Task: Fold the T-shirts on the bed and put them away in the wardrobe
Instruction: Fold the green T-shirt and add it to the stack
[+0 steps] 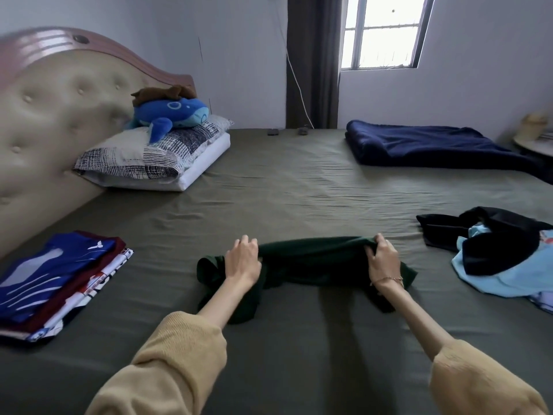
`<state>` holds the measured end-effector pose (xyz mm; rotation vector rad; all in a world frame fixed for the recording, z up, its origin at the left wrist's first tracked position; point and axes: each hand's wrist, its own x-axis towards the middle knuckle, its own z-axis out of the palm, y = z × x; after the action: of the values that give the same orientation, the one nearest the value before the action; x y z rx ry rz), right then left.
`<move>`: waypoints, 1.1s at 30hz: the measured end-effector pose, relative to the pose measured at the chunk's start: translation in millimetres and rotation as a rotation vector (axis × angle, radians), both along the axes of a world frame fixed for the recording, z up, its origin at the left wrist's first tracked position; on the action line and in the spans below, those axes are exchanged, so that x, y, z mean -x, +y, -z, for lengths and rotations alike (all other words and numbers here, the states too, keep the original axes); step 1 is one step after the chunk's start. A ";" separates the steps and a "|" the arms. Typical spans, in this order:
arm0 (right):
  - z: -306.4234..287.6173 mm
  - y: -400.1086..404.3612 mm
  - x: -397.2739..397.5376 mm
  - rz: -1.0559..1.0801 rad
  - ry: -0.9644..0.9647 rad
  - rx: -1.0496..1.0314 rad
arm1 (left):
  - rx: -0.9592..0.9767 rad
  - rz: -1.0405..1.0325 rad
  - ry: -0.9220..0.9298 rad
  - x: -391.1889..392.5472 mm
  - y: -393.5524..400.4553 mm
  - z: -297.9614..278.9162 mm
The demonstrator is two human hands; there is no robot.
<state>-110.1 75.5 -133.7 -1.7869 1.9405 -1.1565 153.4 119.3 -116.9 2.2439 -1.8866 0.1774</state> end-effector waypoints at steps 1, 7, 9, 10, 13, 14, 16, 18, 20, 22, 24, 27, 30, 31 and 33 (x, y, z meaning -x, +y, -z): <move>-10.7 -0.3 -3.8 0.003 -0.032 0.071 | 0.039 -0.016 0.019 -3.0 -1.5 -8.1; -69.8 9.9 -19.1 0.053 -0.080 0.354 | 0.247 -0.132 0.553 -27.1 -8.3 -53.0; -80.4 16.4 -24.1 0.072 -0.091 0.380 | 0.274 -0.102 0.769 -25.8 -3.3 -65.8; -84.6 18.8 -26.1 0.095 -0.135 0.390 | 0.284 -0.055 0.826 -23.6 0.0 -71.7; -96.2 26.8 -27.4 0.151 -0.286 0.457 | 0.316 0.118 0.978 -16.4 11.2 -90.0; -99.4 30.2 -26.9 0.140 -0.315 0.502 | 0.316 0.152 1.063 -15.9 14.4 -96.7; -106.6 35.9 -25.6 0.122 -0.335 0.557 | 0.304 0.179 1.158 -17.4 16.9 -106.2; -110.7 34.7 -25.2 0.136 -0.291 0.499 | 0.271 0.158 0.994 -22.8 12.7 -108.0; -106.9 24.2 -24.3 0.140 -0.203 0.317 | 0.198 0.052 0.680 -29.0 4.7 -99.8; -97.8 12.7 -22.9 0.050 -0.094 0.083 | 0.115 -0.051 0.428 -30.0 -0.3 -82.8; -87.4 7.1 -25.8 -0.114 0.054 -0.181 | 0.078 -0.065 0.244 -24.0 1.2 -59.2; -63.6 3.3 -32.6 -0.290 0.213 -0.448 | -0.198 0.102 0.313 -6.6 8.4 -22.5; -45.0 2.6 -39.5 -0.368 0.321 -0.447 | -0.462 0.160 0.309 15.3 19.1 9.9; -41.1 2.7 -40.4 -0.377 0.379 -0.425 | -0.476 0.161 0.254 21.4 21.2 17.5; -37.0 2.0 -40.2 -0.377 0.505 -0.397 | -0.494 0.184 0.079 32.2 22.7 29.1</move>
<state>-69.9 77.5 -96.7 -2.2102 1.7766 -0.1880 121.2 141.9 -146.0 2.2894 -2.2703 -0.4468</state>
